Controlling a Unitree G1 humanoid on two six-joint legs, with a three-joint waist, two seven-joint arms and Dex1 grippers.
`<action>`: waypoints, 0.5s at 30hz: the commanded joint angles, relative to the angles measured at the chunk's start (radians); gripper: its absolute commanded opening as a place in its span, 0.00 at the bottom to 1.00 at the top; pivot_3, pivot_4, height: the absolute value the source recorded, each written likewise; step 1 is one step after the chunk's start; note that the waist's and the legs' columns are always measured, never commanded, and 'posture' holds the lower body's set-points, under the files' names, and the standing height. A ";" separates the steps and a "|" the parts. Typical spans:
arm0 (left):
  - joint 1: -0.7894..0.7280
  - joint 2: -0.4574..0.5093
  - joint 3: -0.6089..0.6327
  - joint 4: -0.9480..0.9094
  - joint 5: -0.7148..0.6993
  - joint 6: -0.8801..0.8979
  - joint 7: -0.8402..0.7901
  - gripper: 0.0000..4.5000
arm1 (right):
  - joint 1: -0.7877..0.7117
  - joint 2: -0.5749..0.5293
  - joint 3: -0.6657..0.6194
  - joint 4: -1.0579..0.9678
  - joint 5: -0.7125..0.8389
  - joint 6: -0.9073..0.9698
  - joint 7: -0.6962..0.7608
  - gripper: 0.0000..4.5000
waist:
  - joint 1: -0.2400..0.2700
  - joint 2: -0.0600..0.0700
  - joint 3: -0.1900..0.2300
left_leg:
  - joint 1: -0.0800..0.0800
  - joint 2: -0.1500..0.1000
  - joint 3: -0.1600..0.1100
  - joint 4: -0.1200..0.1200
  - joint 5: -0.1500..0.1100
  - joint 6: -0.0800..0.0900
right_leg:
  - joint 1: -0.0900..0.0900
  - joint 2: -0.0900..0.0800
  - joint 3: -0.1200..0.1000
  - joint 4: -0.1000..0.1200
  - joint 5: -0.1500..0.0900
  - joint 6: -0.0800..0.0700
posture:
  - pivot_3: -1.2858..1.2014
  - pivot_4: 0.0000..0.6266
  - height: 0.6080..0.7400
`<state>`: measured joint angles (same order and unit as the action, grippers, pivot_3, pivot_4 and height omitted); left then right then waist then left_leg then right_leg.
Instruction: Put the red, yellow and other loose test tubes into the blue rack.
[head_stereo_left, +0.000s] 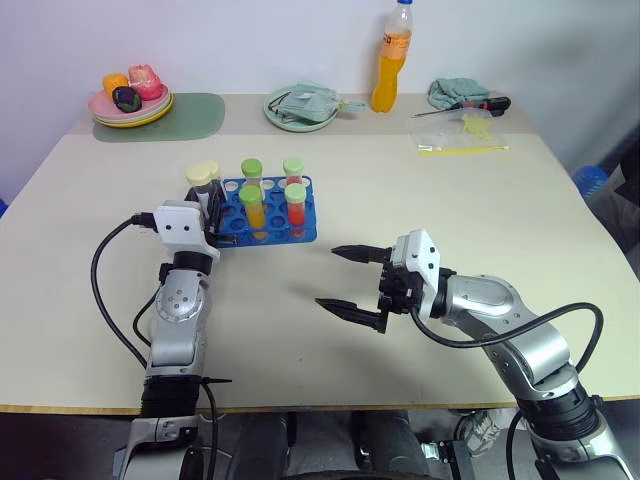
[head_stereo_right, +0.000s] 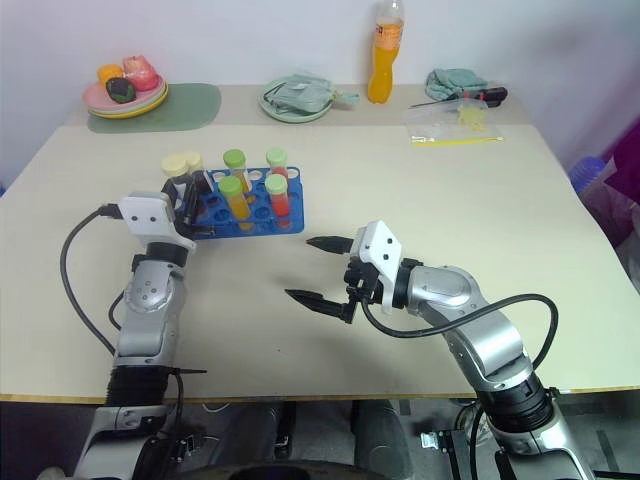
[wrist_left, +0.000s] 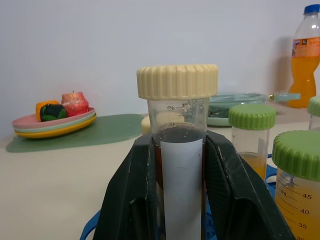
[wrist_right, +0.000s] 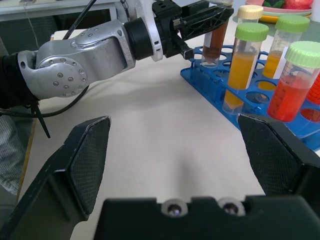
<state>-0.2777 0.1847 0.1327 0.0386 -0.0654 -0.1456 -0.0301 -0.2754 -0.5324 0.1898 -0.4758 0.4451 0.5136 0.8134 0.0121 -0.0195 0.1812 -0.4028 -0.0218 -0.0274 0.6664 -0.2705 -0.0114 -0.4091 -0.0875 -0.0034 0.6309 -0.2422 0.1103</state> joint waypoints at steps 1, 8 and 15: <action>0.006 -0.003 0.007 0.024 0.014 0.009 0.010 0.18 | 0.003 0.002 -0.007 -0.030 0.006 -0.014 0.002 1.00 | 0.000 0.000 0.000 | 0.000 0.000 0.000 0.000 0.000 0.000 | 0.000 0.000 0.000 0.000 0.000 0.000 | 0.52 0.24 1.00; 0.004 -0.020 0.003 0.039 0.012 0.019 0.007 0.18 | 0.002 0.004 -0.004 -0.040 0.010 -0.003 -0.004 1.00 | 0.000 0.000 0.000 | 0.000 0.000 0.000 0.000 0.000 0.000 | 0.000 0.000 0.000 0.000 0.000 0.000 | 0.52 0.24 1.00; 0.031 -0.018 0.020 -0.026 -0.003 0.030 0.007 0.65 | 0.004 -0.011 -0.018 -0.050 0.018 0.006 0.001 1.00 | 0.000 0.000 0.000 | 0.000 0.000 0.000 0.000 0.000 0.000 | 0.000 0.000 0.000 0.000 0.000 0.000 | 0.52 0.24 1.00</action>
<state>-0.2601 0.1595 0.1339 0.0850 -0.0556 -0.1144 -0.0196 -0.2745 -0.5338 0.1908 -0.4780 0.4469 0.5213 0.8108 0.0119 -0.0194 0.1811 -0.4028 -0.0213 -0.0275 0.6663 -0.2705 -0.0114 -0.4090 -0.0874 -0.0034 0.6307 -0.2422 0.1103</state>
